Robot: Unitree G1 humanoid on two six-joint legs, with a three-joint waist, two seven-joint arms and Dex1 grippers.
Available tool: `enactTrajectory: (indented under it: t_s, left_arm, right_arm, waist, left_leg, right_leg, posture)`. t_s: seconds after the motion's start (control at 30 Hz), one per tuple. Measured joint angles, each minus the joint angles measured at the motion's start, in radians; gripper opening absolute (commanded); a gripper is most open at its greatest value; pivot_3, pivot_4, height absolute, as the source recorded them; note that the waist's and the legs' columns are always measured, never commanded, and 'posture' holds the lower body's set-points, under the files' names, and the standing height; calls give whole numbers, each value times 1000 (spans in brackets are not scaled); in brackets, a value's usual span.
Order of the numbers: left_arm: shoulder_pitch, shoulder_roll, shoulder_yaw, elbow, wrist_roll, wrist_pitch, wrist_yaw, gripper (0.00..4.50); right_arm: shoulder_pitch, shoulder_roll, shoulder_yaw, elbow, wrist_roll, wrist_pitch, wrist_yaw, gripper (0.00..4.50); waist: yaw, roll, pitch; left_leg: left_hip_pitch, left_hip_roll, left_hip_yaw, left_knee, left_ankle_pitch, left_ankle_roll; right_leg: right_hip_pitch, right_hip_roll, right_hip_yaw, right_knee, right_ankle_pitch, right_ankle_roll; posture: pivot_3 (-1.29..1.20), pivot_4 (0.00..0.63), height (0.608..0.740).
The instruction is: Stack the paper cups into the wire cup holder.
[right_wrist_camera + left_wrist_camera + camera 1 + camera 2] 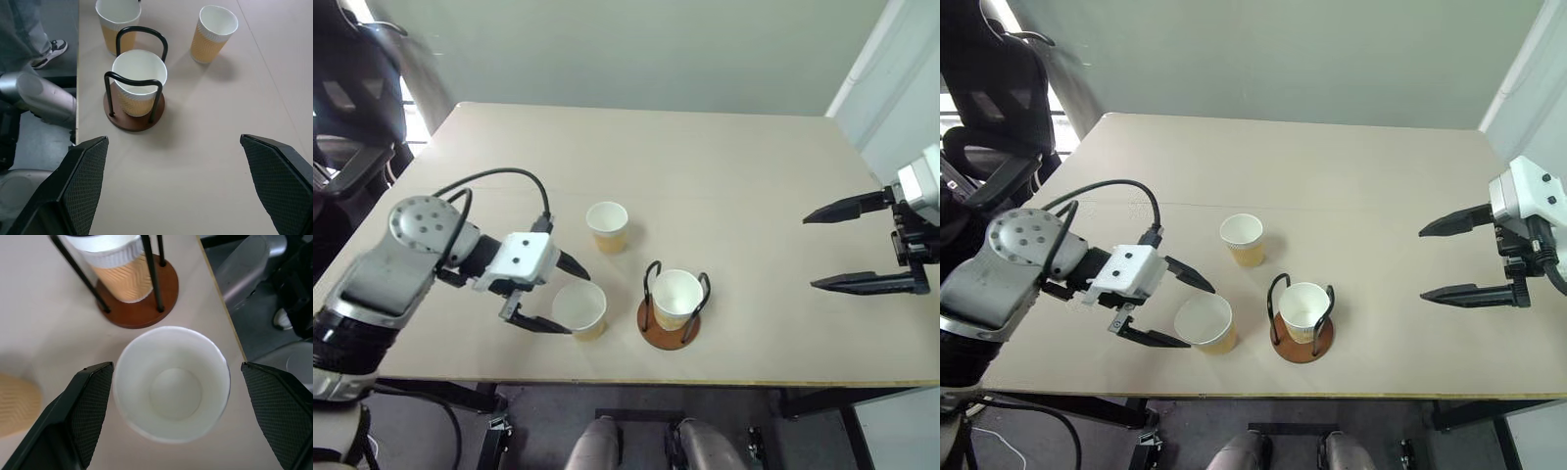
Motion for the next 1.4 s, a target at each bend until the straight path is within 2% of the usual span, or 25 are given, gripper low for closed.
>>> enactTrajectory:
  t_s: [0.2,0.33,0.5,0.6,0.7,0.87,1.03,1.07,1.17,1.4]
  left_arm:
    - [9,121,15,-117,-116,70,-2,4500]
    - [58,127,-52,-129,-85,62,-3,4500]
    - [72,65,-130,-61,21,2,-3,4500]
    - [57,-23,-146,-3,80,-54,0,4500]
    - [46,-60,-162,14,113,-85,-1,3865]
    - [21,-51,-166,14,108,-94,-2,2077]
    - [-23,5,-172,5,37,-76,-3,229]
    - [-39,19,-172,-4,14,-65,-4,29]
    - [-56,59,-184,-37,-43,-48,-4,29]
    - [-35,78,-244,-39,-42,-56,-6,29]
  right_arm:
    - [-18,2,26,2,-16,-10,-18,4448]
    - [-29,9,45,1,-16,-10,-26,4448]
    - [-36,9,46,-7,-15,-6,-33,4448]
    - [-35,9,46,-23,-14,4,-42,4448]
    - [-35,9,45,-39,-13,11,-49,4500]
    - [-19,9,44,-50,-12,20,-54,4500]
    - [-16,9,44,-59,-13,20,-60,4500]
    - [-16,9,44,-59,-14,20,-62,4500]
    - [-17,13,44,-59,-14,19,-67,4500]
    - [-23,15,46,-54,-16,8,-68,4500]
  waist:
    - [0,1,0]
    - [0,1,0]
    - [1,1,0]
    - [3,1,-1]
    - [2,1,-1]
    - [2,1,-1]
    - [2,1,-1]
    - [1,1,-1]
    - [1,1,-1]
    - [4,2,-1]
  left_leg:
    - [1,0,0,0,-1,1]
    - [1,0,0,0,-1,1]
    - [1,0,0,2,-1,1]
    - [0,0,-1,3,-1,1]
    - [0,0,0,4,-1,1]
    - [0,0,0,4,-2,1]
    - [0,0,0,4,-2,1]
    - [0,0,0,4,-2,1]
    - [0,0,0,4,-2,1]
    - [1,0,0,6,-2,2]
  right_leg:
    - [1,0,0,-1,0,0]
    - [1,0,0,1,0,0]
    - [1,0,0,2,-1,-1]
    - [1,0,0,2,-1,-1]
    - [1,0,0,2,-1,0]
    - [1,0,0,2,0,0]
    - [1,0,0,2,0,0]
    - [1,0,0,2,0,1]
    - [2,0,0,1,0,1]
    - [2,0,0,2,0,1]
  posture:
    - [0,150,740]
    - [0,150,740]
    - [0,150,740]
    - [0,150,740]
    - [0,150,740]
    - [0,150,740]
    - [0,150,740]
    - [0,150,740]
    - [0,150,740]
    - [0,150,740]
